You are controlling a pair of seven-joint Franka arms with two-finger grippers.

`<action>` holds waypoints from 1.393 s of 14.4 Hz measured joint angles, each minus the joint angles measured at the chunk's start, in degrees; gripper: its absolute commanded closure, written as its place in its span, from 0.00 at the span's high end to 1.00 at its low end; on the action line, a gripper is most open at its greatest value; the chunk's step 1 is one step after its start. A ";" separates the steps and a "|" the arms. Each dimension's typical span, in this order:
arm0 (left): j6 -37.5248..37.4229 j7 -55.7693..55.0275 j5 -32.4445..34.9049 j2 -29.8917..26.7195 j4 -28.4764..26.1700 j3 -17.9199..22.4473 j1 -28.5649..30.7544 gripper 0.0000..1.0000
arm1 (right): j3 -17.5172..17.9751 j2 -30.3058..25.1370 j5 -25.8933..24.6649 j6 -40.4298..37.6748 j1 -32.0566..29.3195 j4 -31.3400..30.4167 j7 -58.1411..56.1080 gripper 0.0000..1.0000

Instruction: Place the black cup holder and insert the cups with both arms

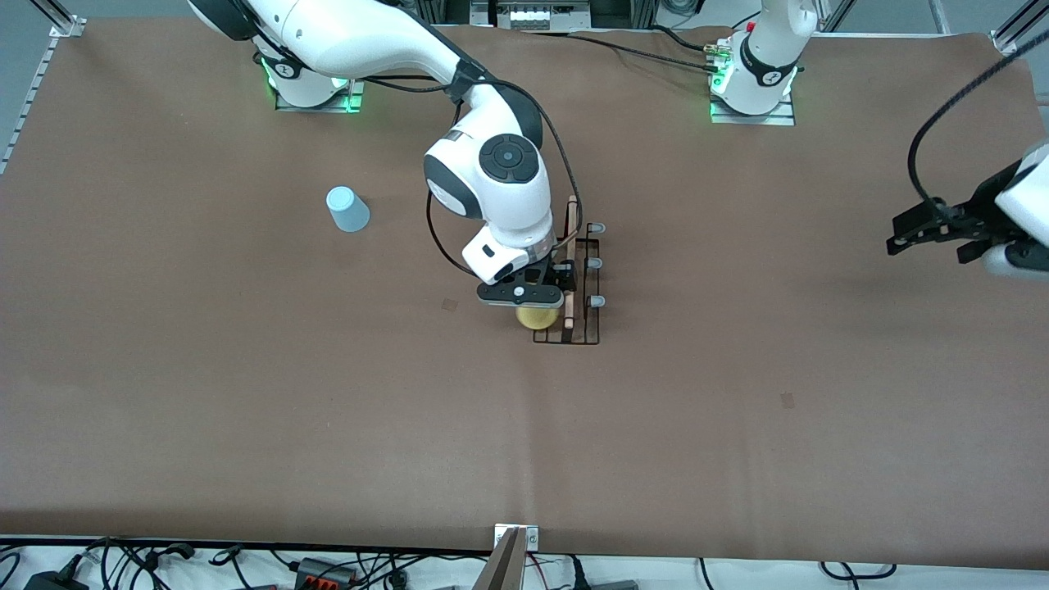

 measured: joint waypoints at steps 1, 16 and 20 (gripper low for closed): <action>1.59 0.34 -0.02 -2.01 -2.60 1.34 -1.27 1.00 | -0.23 -0.69 -0.01 -1.24 -0.36 0.50 0.00 1.00; 0.81 1.21 2.07 -6.49 -6.96 0.32 -1.30 1.00 | -7.88 -35.67 13.12 -25.04 -35.78 -16.74 -44.21 1.00; 0.80 1.24 2.07 -6.49 -7.00 0.31 -1.27 1.00 | -15.73 -38.55 14.93 -30.69 -36.55 -16.30 -49.10 1.00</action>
